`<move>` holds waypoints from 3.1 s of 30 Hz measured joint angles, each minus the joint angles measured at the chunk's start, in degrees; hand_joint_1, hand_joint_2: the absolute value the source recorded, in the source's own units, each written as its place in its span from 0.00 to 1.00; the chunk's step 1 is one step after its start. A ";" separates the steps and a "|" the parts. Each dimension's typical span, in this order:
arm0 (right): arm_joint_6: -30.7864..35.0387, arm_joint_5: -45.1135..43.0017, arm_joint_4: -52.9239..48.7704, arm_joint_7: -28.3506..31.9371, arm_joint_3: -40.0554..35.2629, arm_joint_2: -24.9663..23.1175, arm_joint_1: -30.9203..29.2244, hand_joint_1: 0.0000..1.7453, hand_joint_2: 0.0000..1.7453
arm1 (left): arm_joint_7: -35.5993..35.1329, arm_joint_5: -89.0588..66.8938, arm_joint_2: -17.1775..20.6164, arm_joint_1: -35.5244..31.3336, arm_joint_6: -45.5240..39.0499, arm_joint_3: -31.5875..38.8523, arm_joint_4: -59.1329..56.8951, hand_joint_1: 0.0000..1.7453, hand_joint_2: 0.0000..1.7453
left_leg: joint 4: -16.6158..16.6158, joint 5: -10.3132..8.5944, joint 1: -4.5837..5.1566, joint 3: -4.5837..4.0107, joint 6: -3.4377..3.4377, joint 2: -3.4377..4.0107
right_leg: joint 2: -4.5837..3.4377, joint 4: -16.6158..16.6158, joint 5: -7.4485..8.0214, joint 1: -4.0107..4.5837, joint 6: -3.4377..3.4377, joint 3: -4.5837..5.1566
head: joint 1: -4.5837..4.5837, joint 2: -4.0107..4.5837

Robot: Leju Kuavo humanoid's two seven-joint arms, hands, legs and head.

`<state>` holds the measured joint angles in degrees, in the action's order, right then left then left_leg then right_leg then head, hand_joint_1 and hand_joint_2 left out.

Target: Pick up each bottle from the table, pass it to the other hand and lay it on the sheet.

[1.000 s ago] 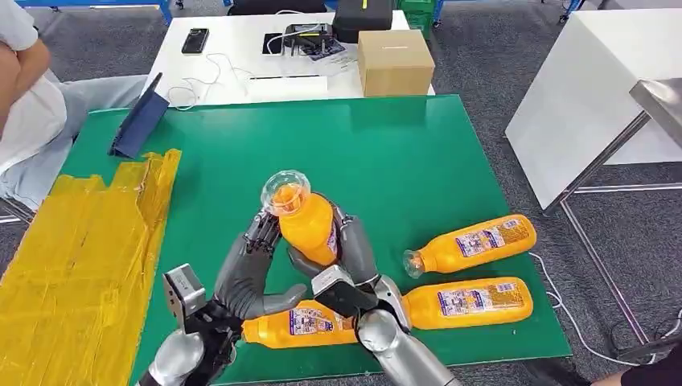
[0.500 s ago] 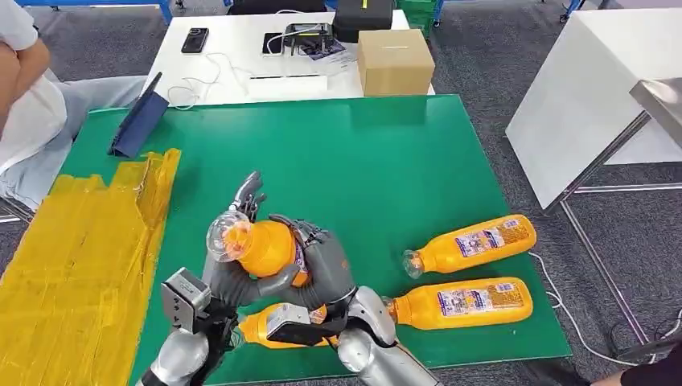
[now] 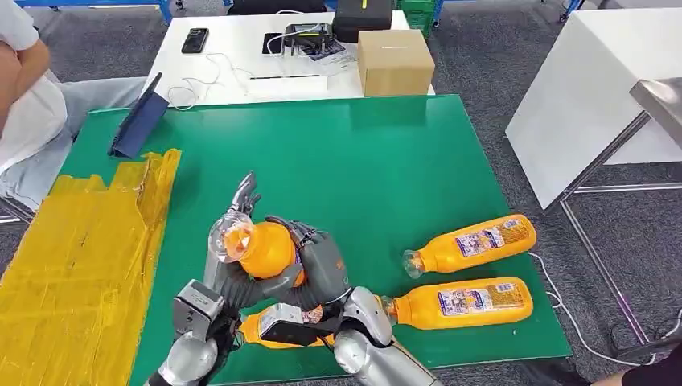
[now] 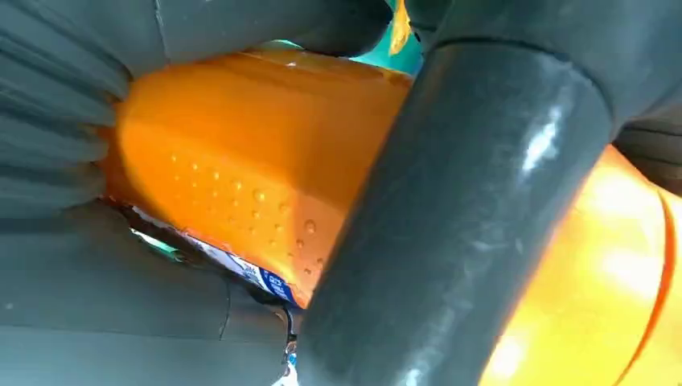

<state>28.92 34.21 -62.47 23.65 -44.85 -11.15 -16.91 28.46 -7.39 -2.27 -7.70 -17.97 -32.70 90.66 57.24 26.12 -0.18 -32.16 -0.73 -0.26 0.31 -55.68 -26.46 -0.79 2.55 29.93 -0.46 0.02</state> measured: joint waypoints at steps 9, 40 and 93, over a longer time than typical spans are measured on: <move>1.77 0.17 0.11 0.20 -0.13 0.00 -0.04 1.00 1.00 | -0.28 0.35 0.00 -0.05 0.52 -0.02 -0.31 0.00 1.00 | 0.00 0.00 0.00 0.00 0.00 0.00 | 0.00 0.00 0.00 0.00 0.00 0.00 | 0.00 0.00; 10.30 0.79 -2.40 2.32 1.16 0.28 0.98 1.00 1.00 | -0.50 7.41 -0.11 -0.19 3.21 0.37 0.37 0.00 1.00 | 0.00 0.00 0.00 0.00 0.00 0.00 | 0.00 0.00 0.00 0.00 0.00 0.00 | 0.00 0.00; 10.34 1.24 -4.31 5.09 5.66 -1.14 3.63 0.00 1.00 | 0.11 10.47 -0.63 -0.23 3.23 1.97 0.70 1.00 1.00 | 0.00 0.00 0.00 0.00 0.00 0.00 | 0.00 0.00 0.00 0.00 0.00 -0.01 | 0.00 0.00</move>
<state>39.26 35.45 -66.77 28.74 -39.19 -12.28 -13.27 28.57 3.08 -2.91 -7.93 -14.73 -30.73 91.36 57.24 26.12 -0.18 -32.16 -0.73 -0.26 0.31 -55.68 -26.46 -0.79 2.55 29.92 -0.46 0.02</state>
